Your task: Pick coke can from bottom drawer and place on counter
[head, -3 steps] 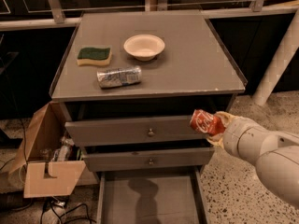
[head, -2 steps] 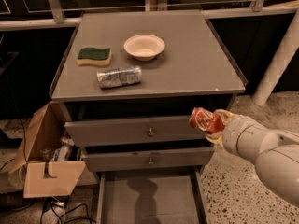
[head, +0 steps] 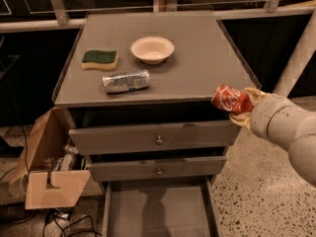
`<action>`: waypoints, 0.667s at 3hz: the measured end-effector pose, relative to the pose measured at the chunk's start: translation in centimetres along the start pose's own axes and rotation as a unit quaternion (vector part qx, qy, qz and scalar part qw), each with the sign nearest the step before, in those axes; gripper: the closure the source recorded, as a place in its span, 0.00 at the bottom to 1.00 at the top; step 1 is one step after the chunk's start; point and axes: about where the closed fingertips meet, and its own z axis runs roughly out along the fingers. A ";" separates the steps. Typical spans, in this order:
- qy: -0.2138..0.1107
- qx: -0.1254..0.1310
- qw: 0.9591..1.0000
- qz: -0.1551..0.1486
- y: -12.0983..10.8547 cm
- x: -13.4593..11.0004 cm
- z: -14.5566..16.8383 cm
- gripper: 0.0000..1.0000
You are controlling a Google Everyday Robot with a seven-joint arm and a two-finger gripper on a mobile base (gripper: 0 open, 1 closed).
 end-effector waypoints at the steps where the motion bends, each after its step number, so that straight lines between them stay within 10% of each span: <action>1: 0.001 -0.003 1.000 0.003 -0.8 -0.3 0.7 1.00; 2: -0.008 -0.006 1.000 -0.008 -2.8 -2.3 2.2 1.00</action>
Offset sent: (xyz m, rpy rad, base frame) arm 0.0647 0.0040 0.0642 -0.0141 -0.0174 0.0687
